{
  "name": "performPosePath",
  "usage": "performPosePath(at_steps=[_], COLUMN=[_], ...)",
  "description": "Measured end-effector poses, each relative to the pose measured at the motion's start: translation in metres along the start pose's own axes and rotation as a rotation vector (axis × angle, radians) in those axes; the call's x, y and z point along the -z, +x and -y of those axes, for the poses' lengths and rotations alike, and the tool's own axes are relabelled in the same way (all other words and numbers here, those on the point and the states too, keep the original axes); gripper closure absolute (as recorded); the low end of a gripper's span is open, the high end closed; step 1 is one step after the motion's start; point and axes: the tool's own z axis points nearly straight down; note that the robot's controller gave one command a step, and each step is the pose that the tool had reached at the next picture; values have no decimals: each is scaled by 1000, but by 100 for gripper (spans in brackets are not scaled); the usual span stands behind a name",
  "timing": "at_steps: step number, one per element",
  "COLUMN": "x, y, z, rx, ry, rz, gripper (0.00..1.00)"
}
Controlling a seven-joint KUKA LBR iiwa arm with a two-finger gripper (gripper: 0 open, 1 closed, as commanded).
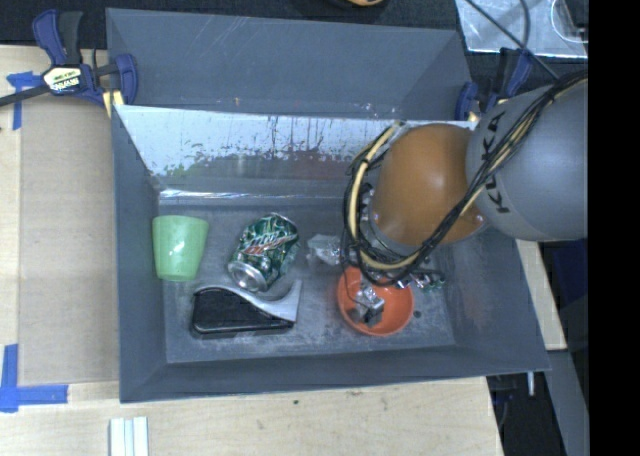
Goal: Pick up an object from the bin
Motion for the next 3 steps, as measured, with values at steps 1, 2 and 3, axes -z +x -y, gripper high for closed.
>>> performPosePath(at_steps=[1, 2, 3], x=[-5, 18, 18], y=[11, -63, -63], z=[108, 17, 17], rx=[-92, 518, 517], ry=[6, 1, 1], rz=[1, 6, 5], gripper=[0, 100, 100])
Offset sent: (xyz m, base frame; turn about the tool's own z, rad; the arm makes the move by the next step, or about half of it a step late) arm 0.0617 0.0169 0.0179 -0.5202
